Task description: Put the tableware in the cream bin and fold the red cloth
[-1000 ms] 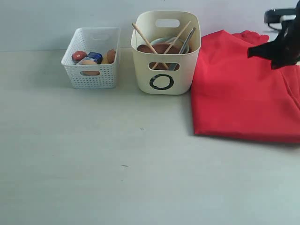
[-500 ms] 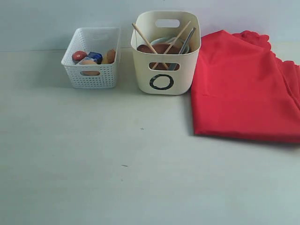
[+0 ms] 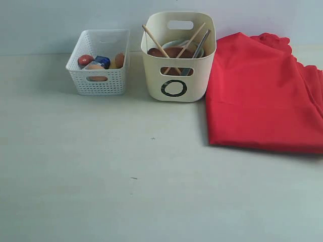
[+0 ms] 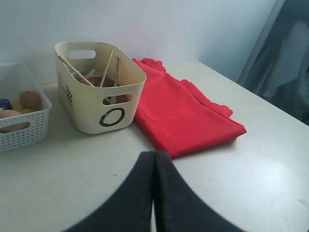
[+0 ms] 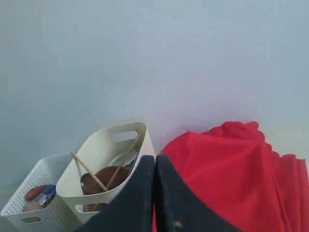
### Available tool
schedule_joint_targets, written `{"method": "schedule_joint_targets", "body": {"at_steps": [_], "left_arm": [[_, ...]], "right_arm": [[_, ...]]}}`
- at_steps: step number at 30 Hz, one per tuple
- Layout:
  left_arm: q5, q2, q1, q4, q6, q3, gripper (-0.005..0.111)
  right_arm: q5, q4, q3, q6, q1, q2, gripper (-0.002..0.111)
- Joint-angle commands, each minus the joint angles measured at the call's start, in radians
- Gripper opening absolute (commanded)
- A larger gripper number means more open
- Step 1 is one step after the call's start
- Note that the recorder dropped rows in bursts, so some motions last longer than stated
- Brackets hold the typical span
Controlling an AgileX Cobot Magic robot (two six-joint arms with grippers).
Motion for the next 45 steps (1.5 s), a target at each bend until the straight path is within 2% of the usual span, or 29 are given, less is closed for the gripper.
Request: {"method": "schedule_joint_targets", "body": {"at_steps": [1, 6, 9, 12, 15, 19, 23, 28, 29, 32, 36, 38, 45], "left_arm": [[-0.002, -0.005, -0.006, 0.004, 0.002, 0.004, 0.001], [-0.002, -0.005, -0.006, 0.004, 0.002, 0.004, 0.001], [-0.002, -0.005, -0.006, 0.004, 0.002, 0.004, 0.001], [-0.002, -0.005, -0.006, 0.004, 0.002, 0.004, 0.001], [-0.002, -0.005, -0.006, 0.004, 0.002, 0.004, 0.001], [-0.002, -0.005, -0.006, 0.004, 0.002, 0.004, 0.001], [-0.002, -0.005, -0.006, 0.004, 0.002, 0.004, 0.001], [-0.002, -0.005, -0.006, 0.004, 0.002, 0.004, 0.001], [-0.002, -0.005, -0.006, 0.004, 0.002, 0.004, 0.001], [-0.002, -0.005, -0.006, 0.004, 0.002, 0.004, 0.001], [-0.002, -0.005, -0.006, 0.004, 0.002, 0.004, 0.001], [-0.002, -0.005, -0.006, 0.004, 0.002, 0.004, 0.001], [-0.002, -0.005, -0.006, 0.004, 0.002, 0.004, 0.001]], "right_arm": [[-0.006, 0.031, 0.114, -0.01, 0.004, -0.11, 0.0], [-0.015, 0.061, 0.238, -0.045, 0.004, -0.163, 0.0], [-0.045, 0.174, 0.326, -0.157, 0.013, -0.18, 0.0], [-0.131, 0.344, 0.422, -0.391, 0.111, -0.21, 0.0], [-0.217, 0.402, 0.532, -0.544, 0.237, -0.277, 0.0], [-0.245, 0.398, 0.586, -0.552, 0.306, -0.43, 0.0], [-0.171, 0.393, 0.586, -0.56, 0.306, -0.55, 0.0], [-0.142, 0.382, 0.586, -0.558, 0.306, -0.568, 0.0], [-0.135, 0.316, 0.586, -0.534, 0.306, -0.568, 0.0], [-0.128, -0.013, 0.586, -0.189, 0.306, -0.568, 0.0], [-0.118, -0.279, 0.586, 0.085, 0.306, -0.568, 0.0], [-0.103, -0.324, 0.586, 0.139, 0.306, -0.568, 0.0], [-0.103, -0.314, 0.586, 0.139, 0.306, -0.568, 0.0]]}}
